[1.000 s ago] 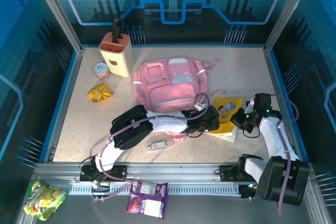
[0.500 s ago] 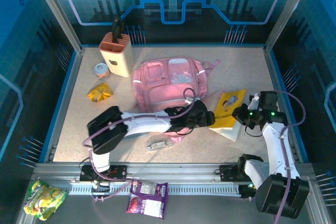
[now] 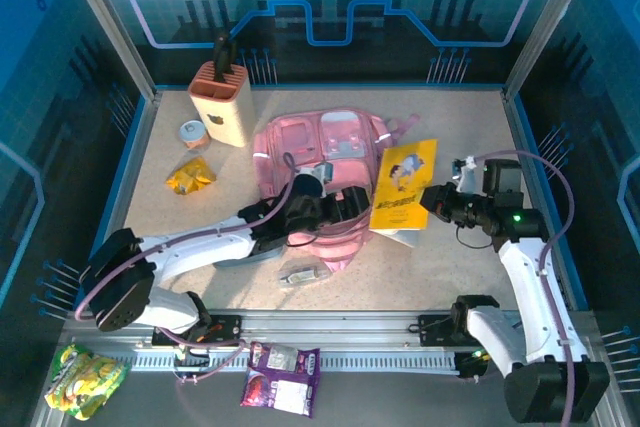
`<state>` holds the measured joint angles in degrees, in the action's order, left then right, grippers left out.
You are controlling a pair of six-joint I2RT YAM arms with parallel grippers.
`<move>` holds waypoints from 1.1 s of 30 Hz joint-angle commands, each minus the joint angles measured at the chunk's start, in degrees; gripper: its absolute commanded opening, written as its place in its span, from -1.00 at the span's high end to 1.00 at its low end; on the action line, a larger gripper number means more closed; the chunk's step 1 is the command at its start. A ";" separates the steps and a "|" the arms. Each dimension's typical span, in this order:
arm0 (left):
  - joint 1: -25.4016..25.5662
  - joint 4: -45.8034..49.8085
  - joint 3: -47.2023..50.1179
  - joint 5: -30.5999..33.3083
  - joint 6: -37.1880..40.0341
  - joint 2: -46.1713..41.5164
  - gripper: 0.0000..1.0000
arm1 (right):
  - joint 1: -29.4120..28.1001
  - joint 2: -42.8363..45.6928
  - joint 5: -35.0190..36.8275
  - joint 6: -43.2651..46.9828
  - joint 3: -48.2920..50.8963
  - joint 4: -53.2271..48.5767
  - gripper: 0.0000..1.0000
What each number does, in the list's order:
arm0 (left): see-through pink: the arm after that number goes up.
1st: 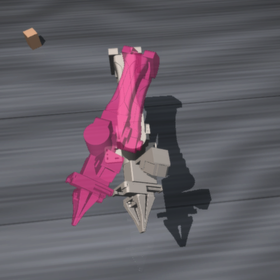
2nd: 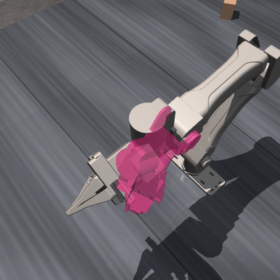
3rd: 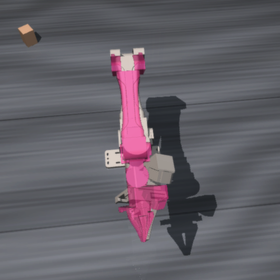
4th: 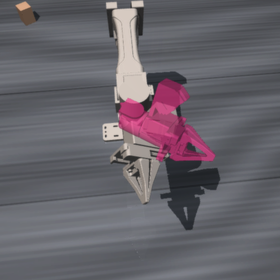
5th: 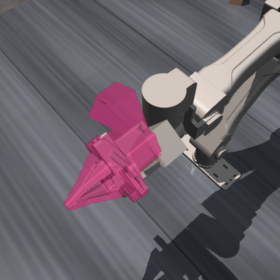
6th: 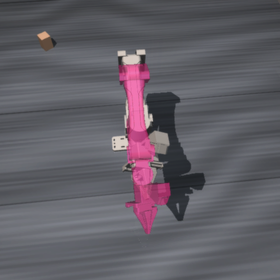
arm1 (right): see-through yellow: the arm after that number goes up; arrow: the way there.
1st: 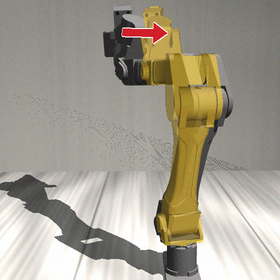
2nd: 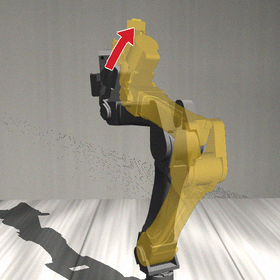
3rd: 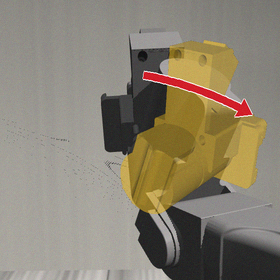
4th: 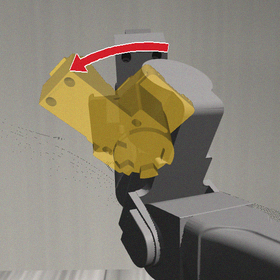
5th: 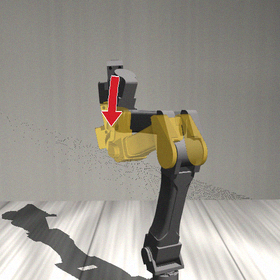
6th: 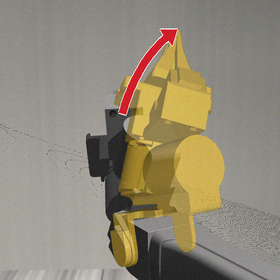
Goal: Pack the student bag
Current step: Pick up the book from the middle-right of the table.
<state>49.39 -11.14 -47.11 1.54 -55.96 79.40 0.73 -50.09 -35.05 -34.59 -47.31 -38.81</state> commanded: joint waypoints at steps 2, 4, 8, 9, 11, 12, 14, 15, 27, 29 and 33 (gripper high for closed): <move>-4.52 -7.34 4.08 -8.87 1.26 -4.28 -0.84 | -5.64 -1.36 -8.76 -3.44 -2.71 11.54 0.86; -6.17 -6.84 5.14 -9.40 0.91 -5.48 -0.84 | -8.32 -1.75 -10.04 -5.48 -2.71 15.92 0.84; -7.59 -14.39 7.97 -10.83 0.67 -6.14 -0.77 | -13.23 -3.26 -9.39 -8.01 -2.74 21.27 0.83; -7.63 -15.84 8.09 -11.30 0.64 -6.14 -0.75 | -13.92 -3.80 -9.76 -8.54 -2.77 22.43 0.83; -7.57 -18.19 8.09 -12.73 0.87 -6.09 -0.65 | -14.50 -4.78 -10.12 -9.41 -2.79 23.87 0.83; -7.58 -19.34 8.05 -13.54 0.92 -6.09 -0.60 | -14.46 -5.01 -10.38 -9.70 -2.75 24.46 0.83; -7.61 -20.81 8.08 -14.32 0.77 -6.42 -0.48 | -14.59 -5.03 -10.42 -10.28 -2.17 25.93 0.83; -7.62 -21.39 8.32 -14.36 0.62 -6.75 -0.42 | -14.59 -5.03 -10.33 -10.36 -1.65 26.44 0.83; -7.62 -22.73 9.17 -13.51 0.67 -9.25 0.56 | -13.72 -8.25 -9.57 -5.92 -0.33 24.44 0.71; -7.62 -22.24 8.91 -13.17 1.02 -9.45 0.79 | -13.50 -8.61 -9.43 -4.87 -0.56 23.38 0.62; -7.62 -21.35 8.14 -12.91 1.47 -10.05 0.93 | -12.26 -8.54 -8.08 -1.54 -0.75 18.94 0.15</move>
<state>41.50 -29.87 -37.71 -10.22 -55.53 71.46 -12.51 -58.81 -42.46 -39.64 -47.62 -18.13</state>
